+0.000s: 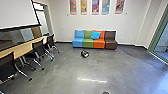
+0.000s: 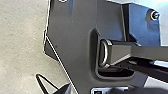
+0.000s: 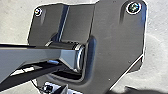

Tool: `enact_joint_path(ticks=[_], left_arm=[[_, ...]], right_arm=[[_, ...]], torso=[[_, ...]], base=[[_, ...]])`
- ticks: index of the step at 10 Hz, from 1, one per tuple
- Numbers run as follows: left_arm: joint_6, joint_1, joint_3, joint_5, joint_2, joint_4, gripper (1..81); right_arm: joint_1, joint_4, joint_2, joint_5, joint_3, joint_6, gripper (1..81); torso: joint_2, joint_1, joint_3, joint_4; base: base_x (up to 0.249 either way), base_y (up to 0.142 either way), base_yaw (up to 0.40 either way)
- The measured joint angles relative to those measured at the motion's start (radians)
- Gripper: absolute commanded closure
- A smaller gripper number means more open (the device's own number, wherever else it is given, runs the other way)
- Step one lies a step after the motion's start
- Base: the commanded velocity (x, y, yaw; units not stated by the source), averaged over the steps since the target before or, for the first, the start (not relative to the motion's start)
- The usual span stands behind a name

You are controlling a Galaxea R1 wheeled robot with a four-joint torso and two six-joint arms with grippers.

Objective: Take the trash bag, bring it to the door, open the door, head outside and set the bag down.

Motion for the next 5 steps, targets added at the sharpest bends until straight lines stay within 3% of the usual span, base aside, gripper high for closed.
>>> enact_joint_path(ticks=[5], left_arm=[[0.000,0.007,0.001,0.003,0.015,0.000,1.0]], right_arm=[[-0.005,-0.001,-0.008,-0.005,0.000,0.000,1.0]], torso=[[0.000,0.001,0.000,0.000]], base=[[0.153,0.000,0.000]])
